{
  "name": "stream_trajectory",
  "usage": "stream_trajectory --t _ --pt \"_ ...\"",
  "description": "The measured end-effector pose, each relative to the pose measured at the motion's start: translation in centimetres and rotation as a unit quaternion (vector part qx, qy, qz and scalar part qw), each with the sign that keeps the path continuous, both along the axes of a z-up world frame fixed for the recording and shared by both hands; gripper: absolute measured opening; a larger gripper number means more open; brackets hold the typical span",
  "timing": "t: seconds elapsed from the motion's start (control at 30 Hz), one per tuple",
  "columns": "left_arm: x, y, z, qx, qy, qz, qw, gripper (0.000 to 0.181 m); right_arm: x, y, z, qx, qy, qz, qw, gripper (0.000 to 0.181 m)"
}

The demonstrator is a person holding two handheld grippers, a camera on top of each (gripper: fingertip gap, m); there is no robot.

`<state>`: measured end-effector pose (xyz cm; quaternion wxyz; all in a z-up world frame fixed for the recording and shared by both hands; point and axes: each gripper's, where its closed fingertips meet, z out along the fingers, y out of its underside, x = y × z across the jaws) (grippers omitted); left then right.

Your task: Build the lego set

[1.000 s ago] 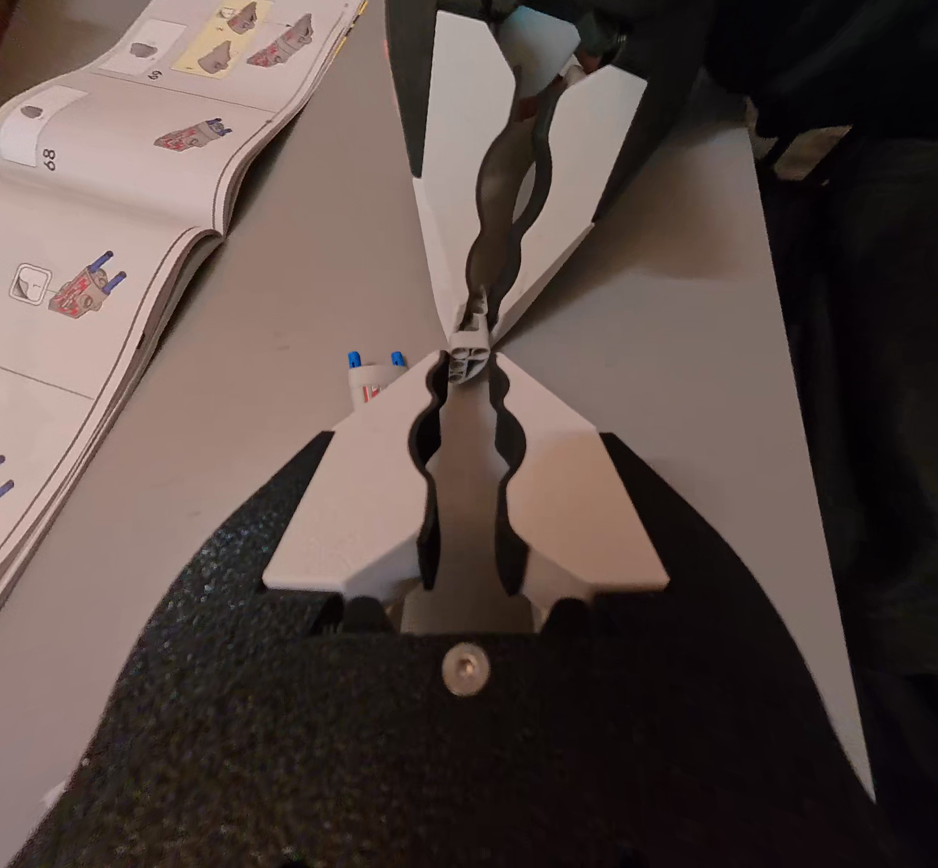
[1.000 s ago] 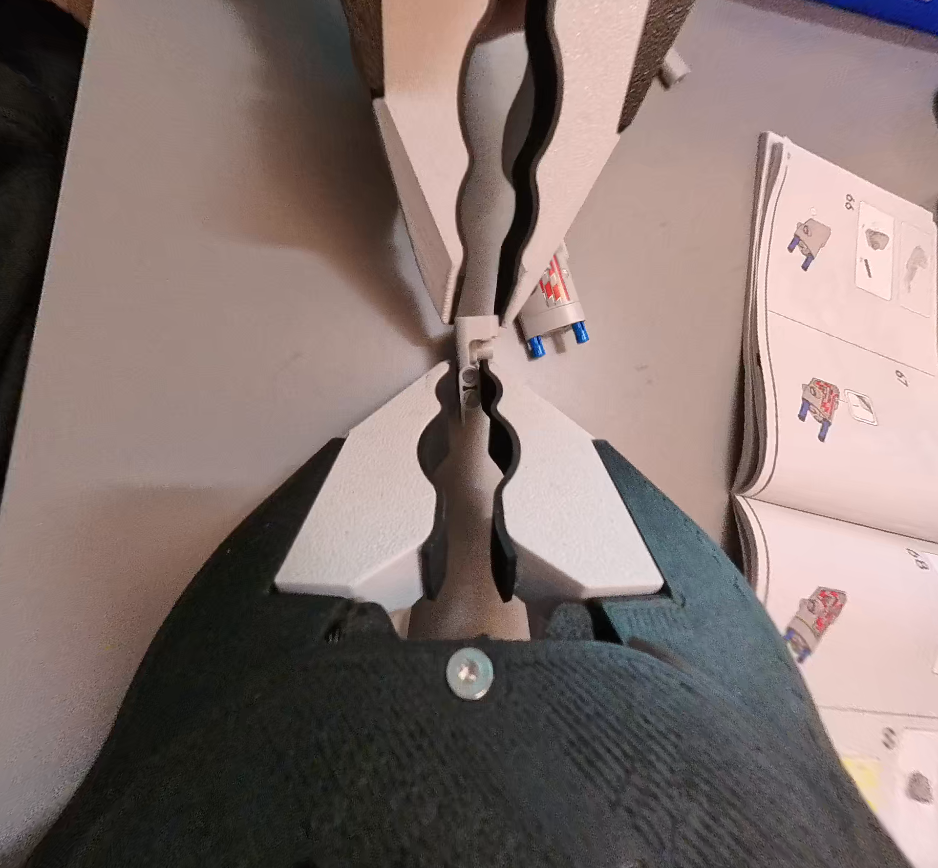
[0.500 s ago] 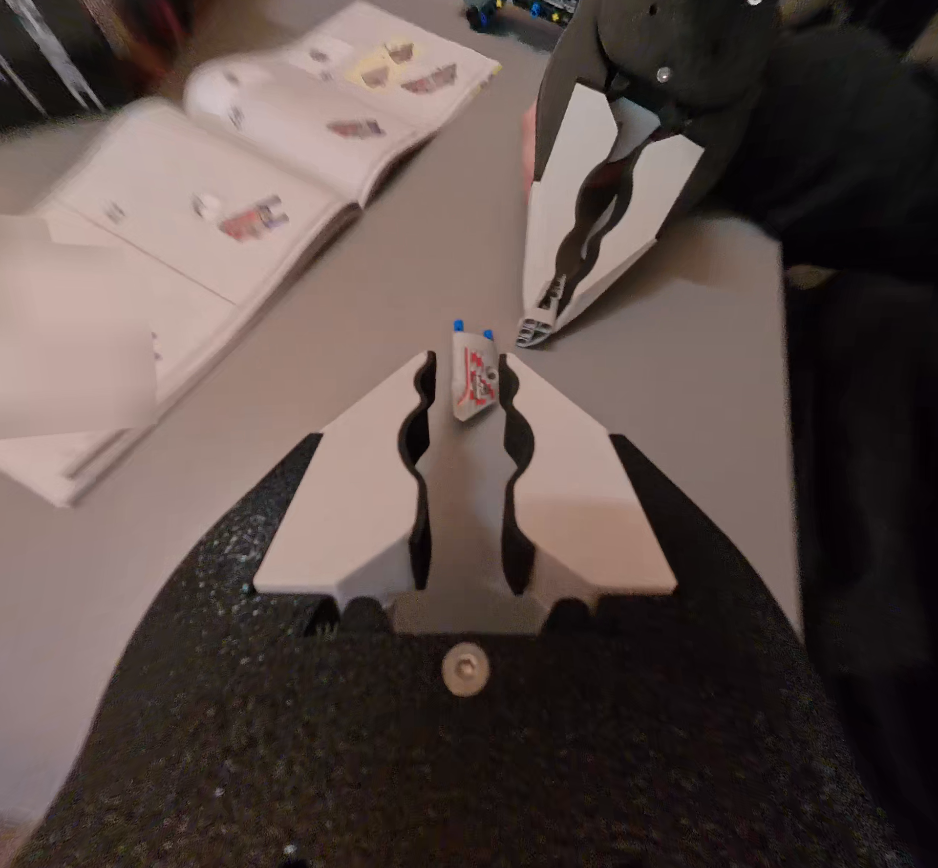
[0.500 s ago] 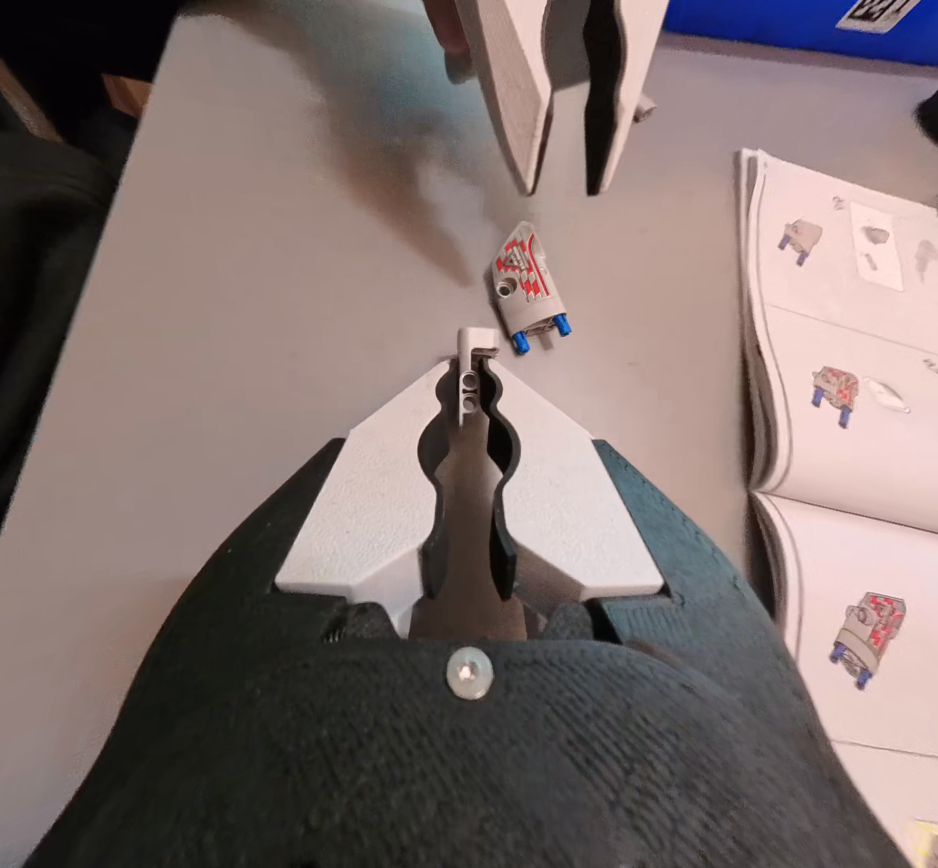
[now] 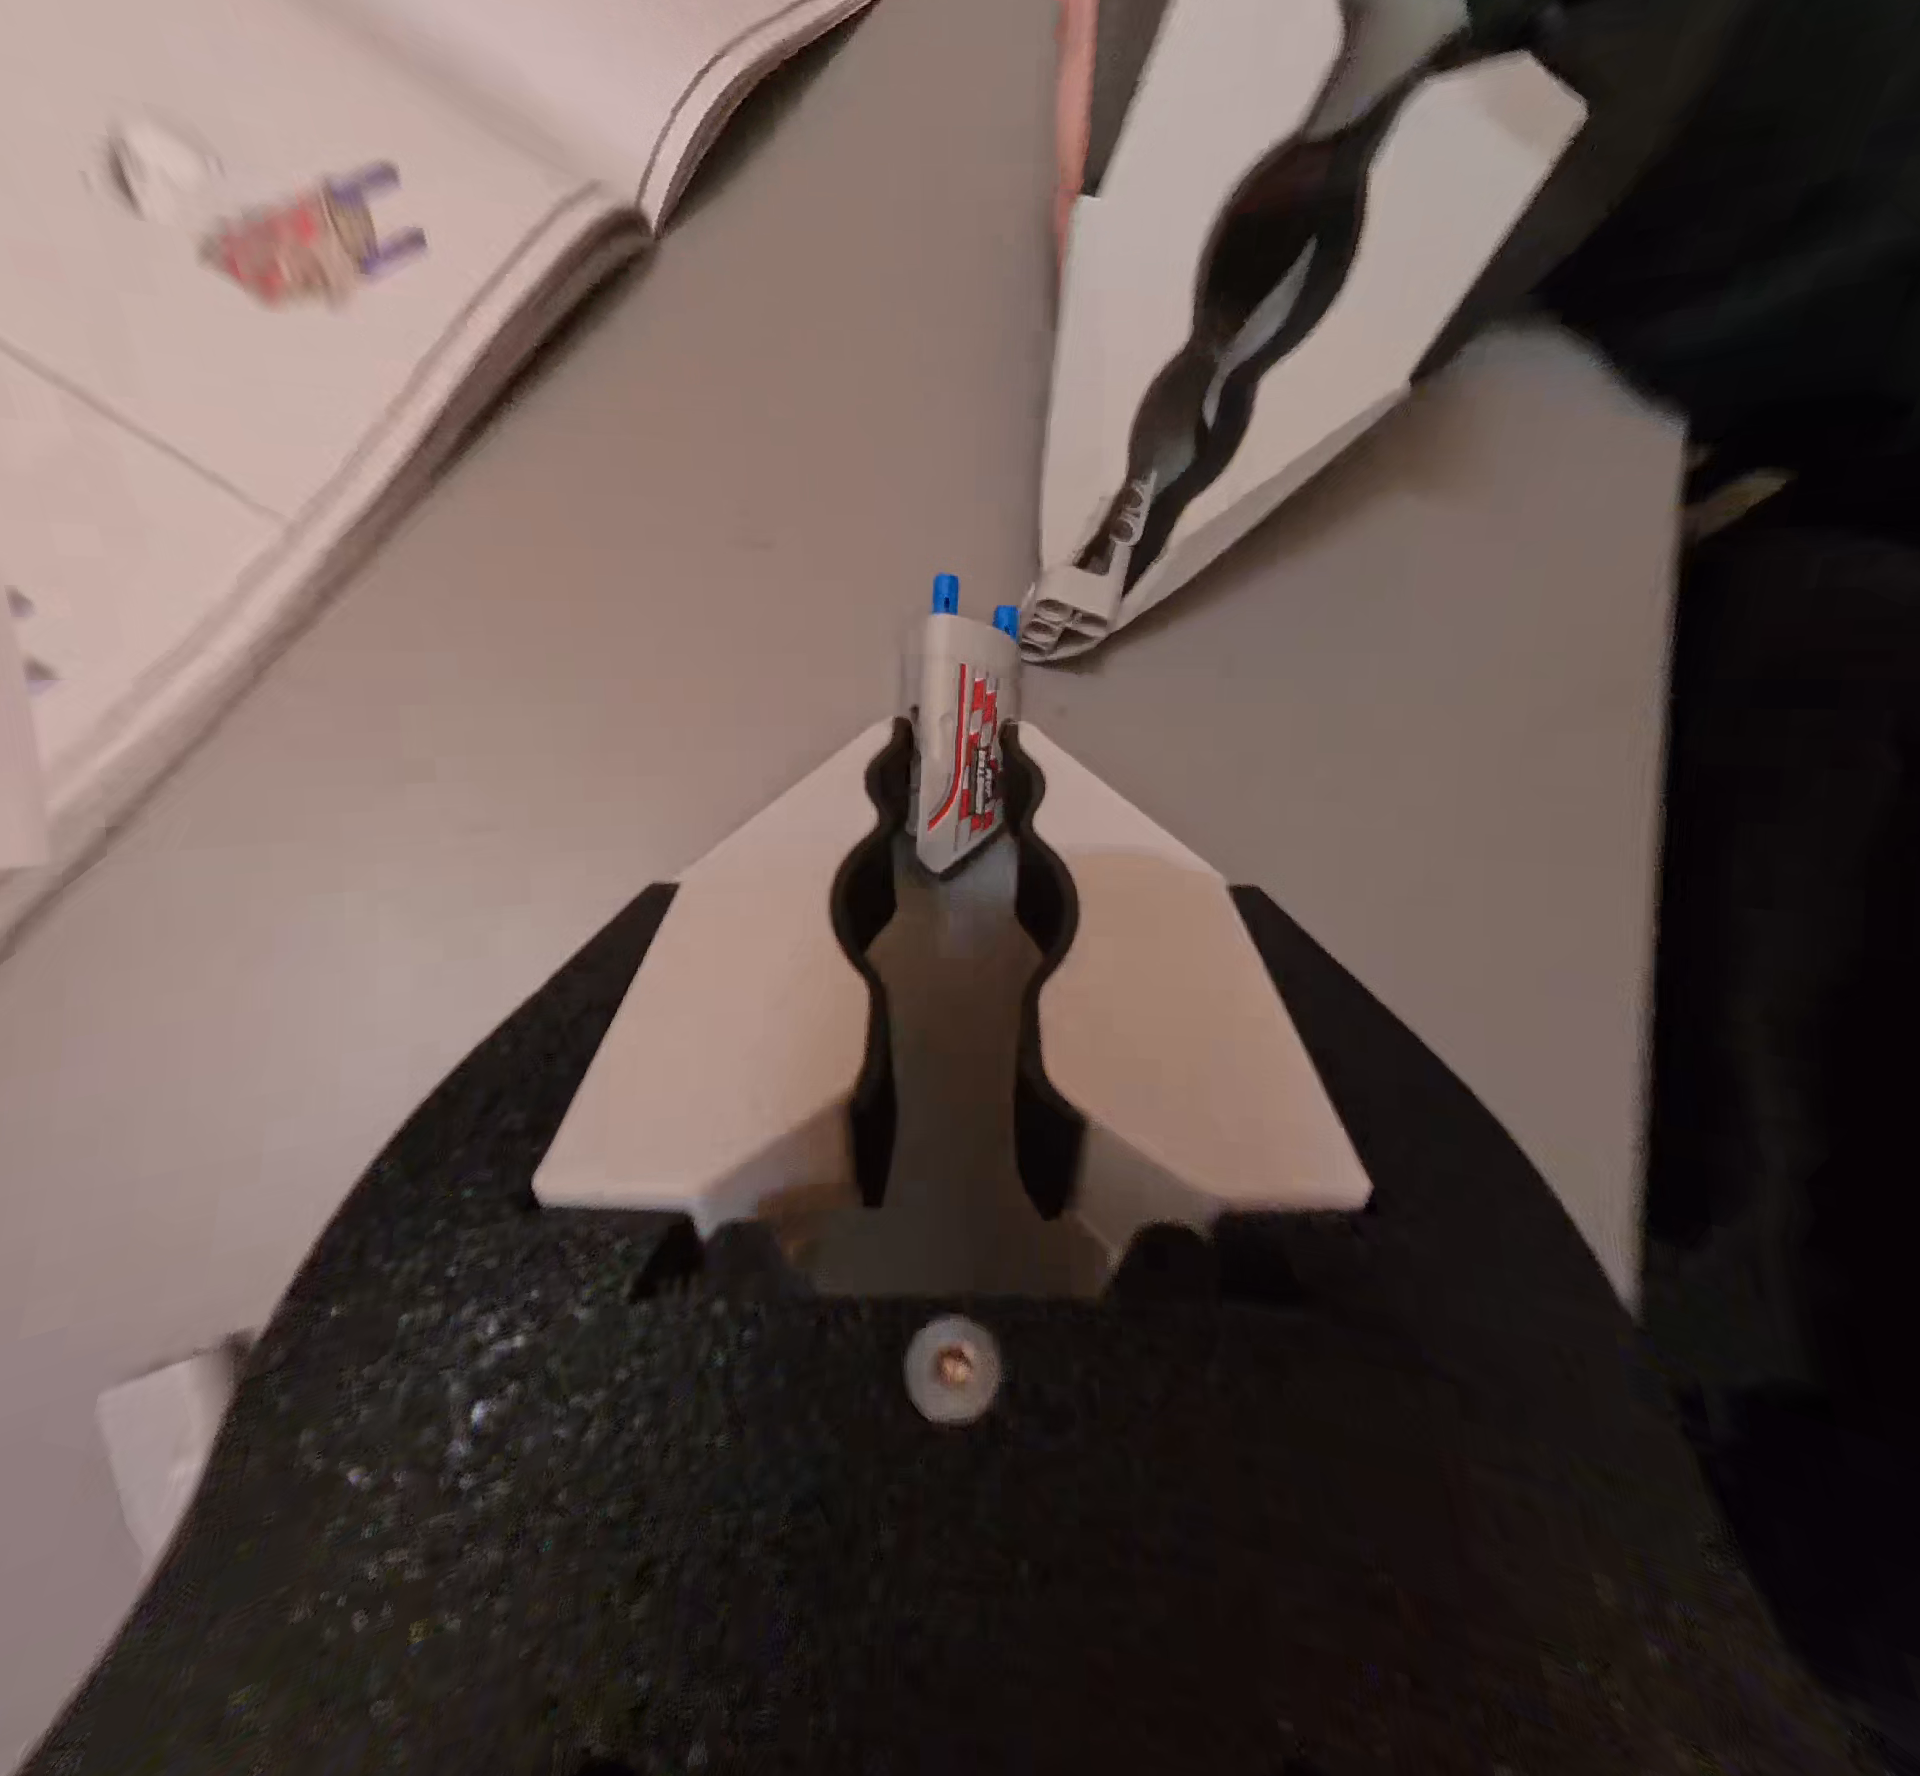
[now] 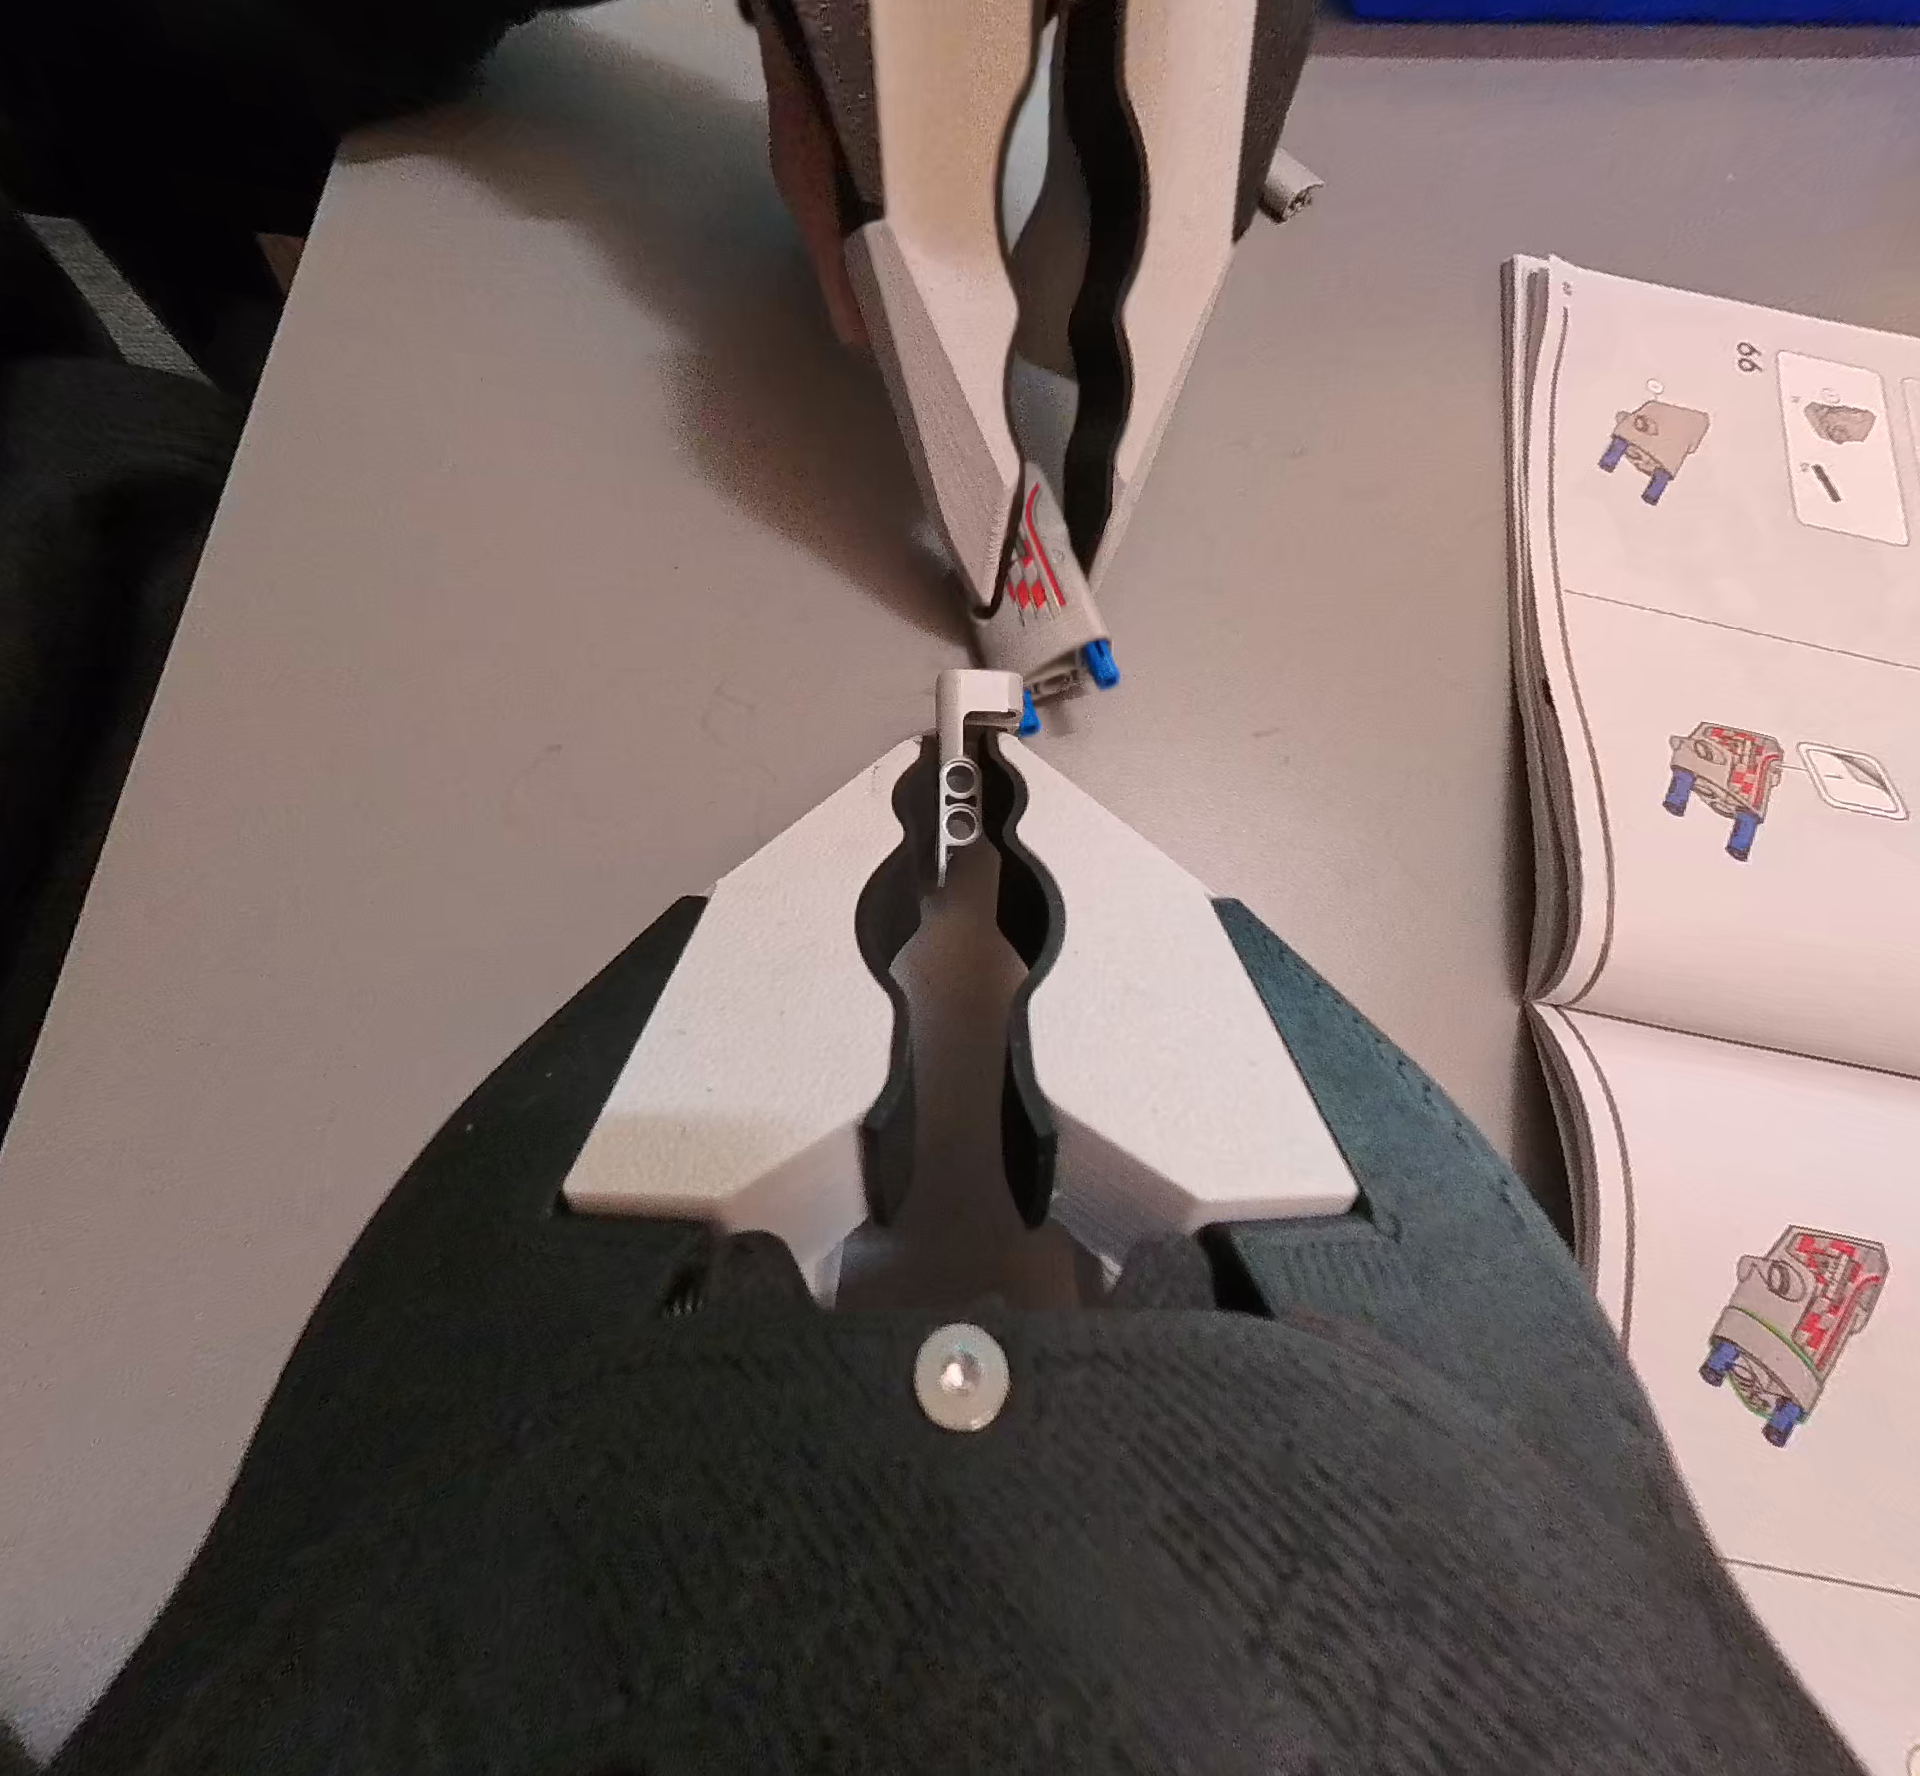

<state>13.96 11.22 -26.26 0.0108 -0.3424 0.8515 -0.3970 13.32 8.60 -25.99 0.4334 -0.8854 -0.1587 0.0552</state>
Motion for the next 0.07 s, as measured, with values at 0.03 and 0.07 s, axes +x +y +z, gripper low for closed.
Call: stream_trajectory --t 0.03,0.07 --pt "0.17 0.27 0.13 0.027 -0.045 -0.018 0.998 0.013 0.03 -0.01 0.0 0.0 0.0 -0.003 1.0 0.007" --pt "0.3 0.58 0.27 0.06 -0.095 -0.039 0.993 0.013 0.07 -0.04 0.01 -0.001 0.003 -0.006 1.0 0.006"
